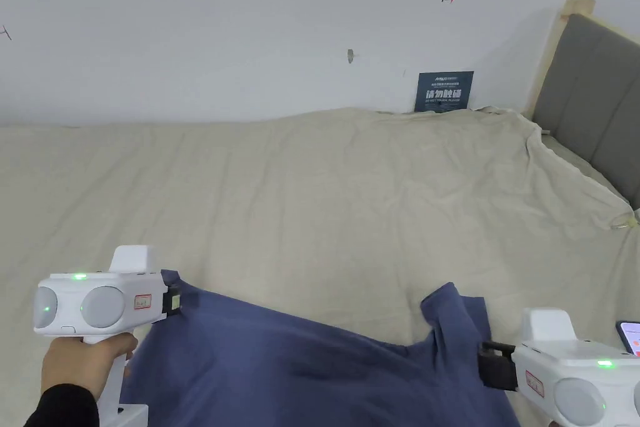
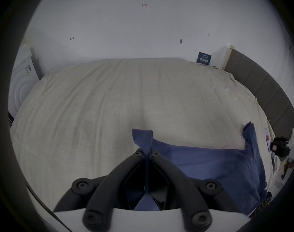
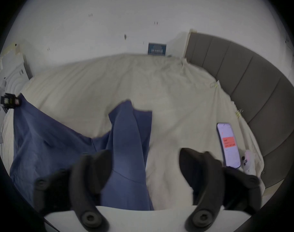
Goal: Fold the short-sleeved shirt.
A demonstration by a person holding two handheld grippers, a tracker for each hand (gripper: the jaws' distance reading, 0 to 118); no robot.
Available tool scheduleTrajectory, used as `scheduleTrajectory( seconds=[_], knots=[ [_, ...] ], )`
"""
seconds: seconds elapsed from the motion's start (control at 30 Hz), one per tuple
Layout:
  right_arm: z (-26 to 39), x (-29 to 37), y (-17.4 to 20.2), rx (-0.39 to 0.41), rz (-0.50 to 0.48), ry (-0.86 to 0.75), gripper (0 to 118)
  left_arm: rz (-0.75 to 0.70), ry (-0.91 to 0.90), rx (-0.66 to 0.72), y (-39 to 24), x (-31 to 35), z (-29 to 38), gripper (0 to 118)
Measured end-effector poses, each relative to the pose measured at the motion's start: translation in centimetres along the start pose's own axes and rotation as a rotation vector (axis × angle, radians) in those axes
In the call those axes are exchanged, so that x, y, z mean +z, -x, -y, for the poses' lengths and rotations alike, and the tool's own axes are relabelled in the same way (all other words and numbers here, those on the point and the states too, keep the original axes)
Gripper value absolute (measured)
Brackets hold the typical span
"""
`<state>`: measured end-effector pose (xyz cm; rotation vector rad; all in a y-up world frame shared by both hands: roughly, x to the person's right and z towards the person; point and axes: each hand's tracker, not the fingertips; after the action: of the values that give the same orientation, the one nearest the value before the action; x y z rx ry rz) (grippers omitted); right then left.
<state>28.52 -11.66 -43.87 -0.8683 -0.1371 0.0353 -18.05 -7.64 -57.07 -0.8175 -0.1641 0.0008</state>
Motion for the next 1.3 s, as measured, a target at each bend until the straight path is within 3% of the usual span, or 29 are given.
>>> scheduleTrajectory(
  seconds=[0.2, 0.33, 0.4, 0.47, 0.57, 0.73, 0.97, 1.3],
  knots=[
    [0.9, -2.7, 0.6, -0.012, -0.03, 0.152, 86, -0.001, -0.012, 0.0, 0.3, 1.7, 0.0, 0],
    [1.7, -3.3, 0.9, -0.058, -0.064, 0.182, 43, -0.002, -0.01, 0.014, 0.7, 1.6, 0.1, 0],
    [2.0, -3.2, 1.4, -0.065, -0.08, 0.188, 33, -0.005, -0.007, 0.016, 0.8, 1.3, 0.2, 0],
    [2.4, -3.6, 1.1, -0.079, -0.087, 0.18, 9, -0.006, 0.0, 0.018, 0.7, 1.3, 0.4, 0],
    [2.2, -2.8, 1.6, -0.077, -0.087, 0.166, 5, -0.012, 0.004, 0.023, 0.8, 1.1, 0.8, 0],
    [1.4, -1.6, -1.0, -0.059, -0.091, 0.034, 4, -0.016, -0.01, 0.045, 1.4, 2.1, 1.3, 0],
    [-2.7, 5.9, -2.5, -0.025, -0.127, -0.215, 4, -0.036, -0.103, 0.078, 2.8, 7.2, 1.2, 0],
    [-10.9, 16.9, 0.5, 0.037, -0.164, -0.516, 4, -0.109, -0.359, 0.082, 5.2, 19.0, -5.2, 0]
  ],
)
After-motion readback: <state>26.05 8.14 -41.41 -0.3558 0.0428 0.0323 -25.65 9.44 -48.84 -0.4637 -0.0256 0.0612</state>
